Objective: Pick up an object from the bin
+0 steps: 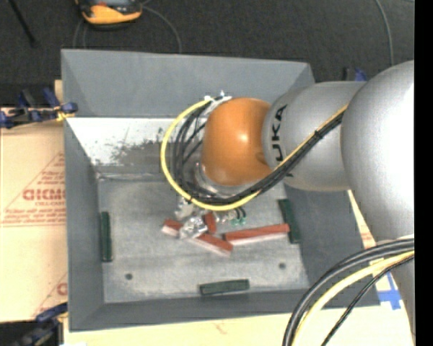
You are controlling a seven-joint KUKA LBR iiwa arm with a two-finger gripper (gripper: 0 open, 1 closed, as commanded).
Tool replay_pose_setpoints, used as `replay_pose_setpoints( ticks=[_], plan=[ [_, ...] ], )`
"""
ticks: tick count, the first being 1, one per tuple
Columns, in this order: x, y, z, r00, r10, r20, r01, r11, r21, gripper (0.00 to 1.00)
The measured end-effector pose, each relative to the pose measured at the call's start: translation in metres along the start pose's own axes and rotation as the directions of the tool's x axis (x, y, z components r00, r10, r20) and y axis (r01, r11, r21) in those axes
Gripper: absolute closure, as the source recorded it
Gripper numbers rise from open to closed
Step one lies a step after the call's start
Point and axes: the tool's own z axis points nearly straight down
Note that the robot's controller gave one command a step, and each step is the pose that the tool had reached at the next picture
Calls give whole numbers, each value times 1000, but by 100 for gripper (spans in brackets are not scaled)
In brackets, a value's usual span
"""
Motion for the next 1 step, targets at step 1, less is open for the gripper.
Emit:
replay_pose_setpoints(
  ticks=[1],
  plan=[
    [0, 0, 0, 1000, 1, 0, -1, 1000, 0, 100]
  ],
)
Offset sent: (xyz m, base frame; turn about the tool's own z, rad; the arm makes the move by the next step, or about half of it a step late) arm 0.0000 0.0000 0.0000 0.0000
